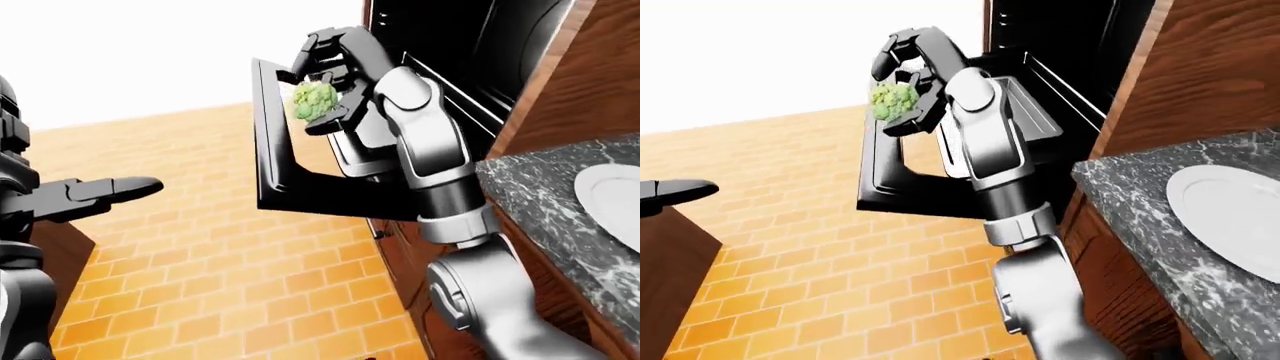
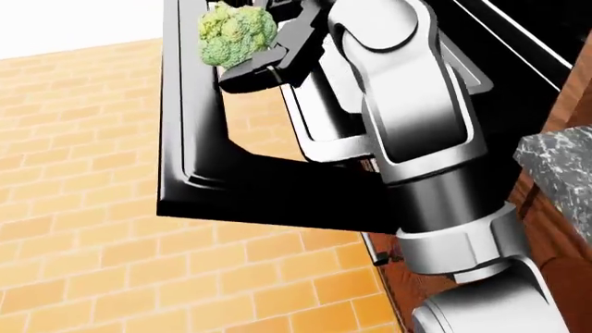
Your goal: Pick the broccoli from the oven and place it on the plate on the counter.
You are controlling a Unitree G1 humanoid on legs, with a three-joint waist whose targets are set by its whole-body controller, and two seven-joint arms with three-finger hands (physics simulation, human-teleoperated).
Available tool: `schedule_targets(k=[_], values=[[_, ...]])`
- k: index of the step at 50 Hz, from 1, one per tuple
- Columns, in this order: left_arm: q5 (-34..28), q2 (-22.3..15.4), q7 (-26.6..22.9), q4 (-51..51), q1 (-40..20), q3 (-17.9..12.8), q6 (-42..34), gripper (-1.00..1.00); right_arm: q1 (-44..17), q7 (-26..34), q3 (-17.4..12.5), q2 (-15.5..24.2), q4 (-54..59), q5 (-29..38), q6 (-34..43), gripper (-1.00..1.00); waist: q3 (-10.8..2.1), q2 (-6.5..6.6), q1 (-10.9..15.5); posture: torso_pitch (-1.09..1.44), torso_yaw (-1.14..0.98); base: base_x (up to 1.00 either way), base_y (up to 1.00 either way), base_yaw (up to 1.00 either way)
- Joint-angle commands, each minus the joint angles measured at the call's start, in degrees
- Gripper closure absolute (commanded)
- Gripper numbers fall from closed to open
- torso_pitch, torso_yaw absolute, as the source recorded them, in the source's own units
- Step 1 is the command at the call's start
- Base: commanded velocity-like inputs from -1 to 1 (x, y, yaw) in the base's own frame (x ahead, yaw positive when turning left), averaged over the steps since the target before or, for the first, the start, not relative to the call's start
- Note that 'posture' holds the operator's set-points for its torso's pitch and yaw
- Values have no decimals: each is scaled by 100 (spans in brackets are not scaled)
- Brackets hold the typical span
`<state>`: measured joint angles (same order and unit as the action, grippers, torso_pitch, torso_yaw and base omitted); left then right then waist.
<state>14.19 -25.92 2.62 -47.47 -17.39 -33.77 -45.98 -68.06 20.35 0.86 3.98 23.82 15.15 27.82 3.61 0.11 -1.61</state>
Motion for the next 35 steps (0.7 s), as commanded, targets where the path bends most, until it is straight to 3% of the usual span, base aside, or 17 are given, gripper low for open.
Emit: schedule_targets(k=[1,3,6,8,11,15,17,18,19,20,21,22,23,27,30,31,35], values=[[1,-54,-26,-61,-119,66,157,-100,-239,-114,-146,130,-276,-39,-147,100,-131,7,-103,0,0,-13,0,-100],[0,-45,-33,-70,-111,60,159,-100,-243,-105,-144,118,-304,-66,-131,100,-255,-266,-115,0,0,-14,0,-100],[-19,-33,-50,-57,-89,55,187,-100,-205,-31,-85,101,-415,-31,-91,100,-311,-210,-138,0,0,-14,0,-100],[-17,-31,-50,-42,-98,46,196,-100,-208,13,-87,77,-513,-54,-58,100,-331,-84,-161,0,0,-13,0,-100],[-46,-30,-45,-29,-107,90,207,-100,-213,52,-68,70,-664,-32,11,100,-171,115,-101,0,0,-13,0,-100],[-29,-60,-38,-46,-157,80,148,-100,-237,59,-61,61,-699,-4,55,100,-121,369,-10,0,0,-14,0,-100],[-32,-66,-42,-40,-159,77,149,-100,-240,65,-55,45,-698,0,42,100,-189,674,25,0,0,-14,0,-100],[-18,-80,-40,-43,-181,67,125,-100,-256,77,-59,40,-697,-5,52,100,-395,885,38,0,0,-14,0,-100],[-11,-90,-34,-45,-196,63,110,-100,-270,85,-25,55,-681,49,43,100,-138,586,118,0,0,-14,0,-100],[-4,-96,-32,-44,-203,64,105,-100,-274,91,-38,42,-674,46,21,100,-114,662,42,0,0,-13,0,-100],[-7,-103,-26,-34,-210,71,110,-100,-293,67,-45,35,-647,64,16,100,-224,678,154,0,0,-13,-100,0],[0,-103,-20,-38,-217,78,102,-100,-273,113,101,99,-605,279,-28,100,-218,817,29,0,0,0,0,0],[-6,-105,-18,-33,-214,89,112,-100,-247,153,40,37,-632,252,-24,100,-242,633,38,0,0,0,0,0],[5,-103,-21,-32,-196,71,123,-100,-289,178,-15,14,-591,310,-36,100,-80,330,101,0,0,0,0,0],[5,-85,-39,-27,-151,43,165,-100,-289,150,-21,5,-614,319,-37,100,-135,-10,207,0,0,0,0,0],[8,-81,-47,-29,-137,35,176,-100,-292,119,-44,-6,-607,308,-20,100,-73,105,207,0,0,0,0,0],[-11,-70,-42,-17,-120,53,196,-100,-263,86,-115,-29,-684,142,-62,100,-124,179,185,0,0,0,0,0]])
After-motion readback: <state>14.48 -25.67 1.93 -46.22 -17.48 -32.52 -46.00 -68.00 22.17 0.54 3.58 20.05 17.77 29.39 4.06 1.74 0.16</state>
